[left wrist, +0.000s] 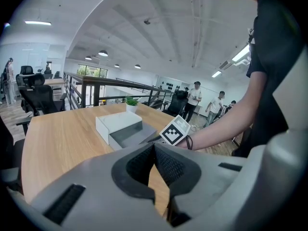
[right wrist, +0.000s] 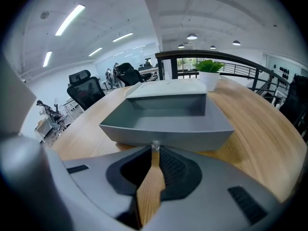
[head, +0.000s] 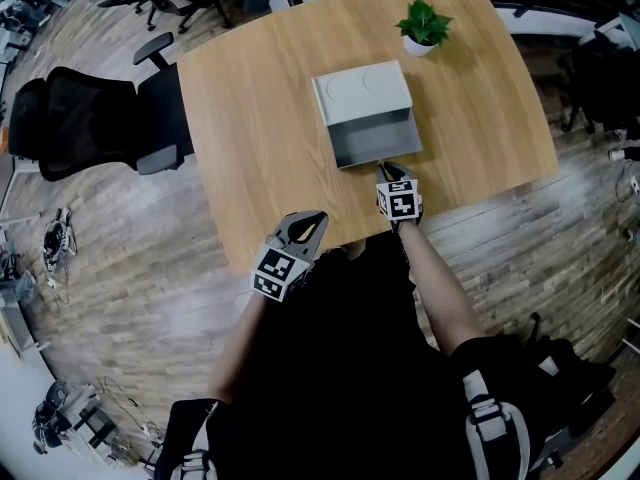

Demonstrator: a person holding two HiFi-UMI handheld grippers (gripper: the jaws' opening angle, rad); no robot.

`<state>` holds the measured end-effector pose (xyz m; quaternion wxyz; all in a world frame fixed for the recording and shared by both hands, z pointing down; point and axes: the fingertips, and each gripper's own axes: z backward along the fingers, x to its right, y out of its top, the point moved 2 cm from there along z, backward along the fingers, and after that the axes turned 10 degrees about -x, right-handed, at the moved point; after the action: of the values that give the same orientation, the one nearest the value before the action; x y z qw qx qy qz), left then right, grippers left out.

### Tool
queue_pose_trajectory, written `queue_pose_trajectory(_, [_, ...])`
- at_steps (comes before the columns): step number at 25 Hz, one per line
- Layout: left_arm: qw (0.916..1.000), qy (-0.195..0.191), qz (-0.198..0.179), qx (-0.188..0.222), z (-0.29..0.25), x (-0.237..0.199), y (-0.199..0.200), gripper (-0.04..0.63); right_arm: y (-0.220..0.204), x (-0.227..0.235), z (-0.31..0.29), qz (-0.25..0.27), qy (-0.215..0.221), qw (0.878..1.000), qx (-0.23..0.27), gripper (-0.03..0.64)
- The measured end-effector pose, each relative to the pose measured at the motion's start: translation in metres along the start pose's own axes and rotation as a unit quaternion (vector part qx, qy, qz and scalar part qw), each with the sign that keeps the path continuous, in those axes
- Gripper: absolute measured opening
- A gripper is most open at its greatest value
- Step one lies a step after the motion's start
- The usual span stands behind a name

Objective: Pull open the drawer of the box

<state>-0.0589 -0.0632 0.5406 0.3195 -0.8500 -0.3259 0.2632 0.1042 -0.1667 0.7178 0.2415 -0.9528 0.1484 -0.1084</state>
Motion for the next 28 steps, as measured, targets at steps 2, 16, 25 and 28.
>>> queue_pose_trajectory(2, [1.0,-0.001,-0.001,0.001,0.0,0.001,-0.001,0.021,-0.001,0.002,-0.003,0.011,-0.001,1.0,-0.003,0.064])
queue_pose_trajectory(16, [0.9994,-0.011,-0.018,0.028,0.002,0.006,0.005,0.021,0.0,0.006,0.041,0.028,-0.009,0.999,0.046,0.066])
queue_pose_trajectory(25, [0.9986,-0.023,-0.014,0.045,0.012,-0.002,0.005,0.021,-0.015,-0.021,0.093,0.052,0.023,0.994,0.098,0.025])
queue_pose_trajectory(28, [0.9983,-0.029,-0.019,0.046,0.011,-0.003,0.005,0.021,-0.018,-0.024,0.113,0.051,0.021,0.992,0.114,0.025])
